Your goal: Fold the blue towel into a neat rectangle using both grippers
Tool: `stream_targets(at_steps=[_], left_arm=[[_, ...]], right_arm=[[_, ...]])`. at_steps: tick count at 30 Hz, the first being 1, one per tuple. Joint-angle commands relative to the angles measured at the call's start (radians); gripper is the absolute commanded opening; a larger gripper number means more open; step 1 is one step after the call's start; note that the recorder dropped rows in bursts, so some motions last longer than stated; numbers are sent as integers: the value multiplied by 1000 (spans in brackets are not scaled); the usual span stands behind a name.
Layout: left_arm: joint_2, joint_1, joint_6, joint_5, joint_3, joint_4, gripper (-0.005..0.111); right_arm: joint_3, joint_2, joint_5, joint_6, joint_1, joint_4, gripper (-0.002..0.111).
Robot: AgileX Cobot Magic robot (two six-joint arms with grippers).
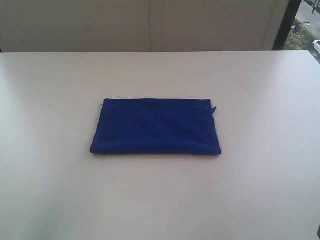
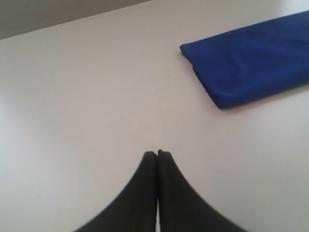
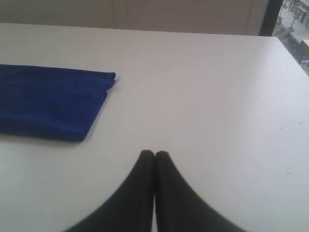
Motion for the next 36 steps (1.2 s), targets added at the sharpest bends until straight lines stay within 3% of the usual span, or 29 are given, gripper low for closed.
stream_targets(at_steps=[1,7,20,28,36], left_arm=[[-105,2,0,-13,99,19,0],[-115,2,2,-33,171,22,0],[-115,2,-4,-11,172,22,0],[-115,2,-196,-13,172,93,0],[-115,2,-212,-13,172,96,0]], right_arm=[[4,-5,-14,-13,1,-2,0],[4,-5,-14,-13,1,-2,0],[4,-5,-14,-13,1,-2,0],[4,-5,-14,-13,1,-2,0],[4,-5,-14,-13,1,-2,0]])
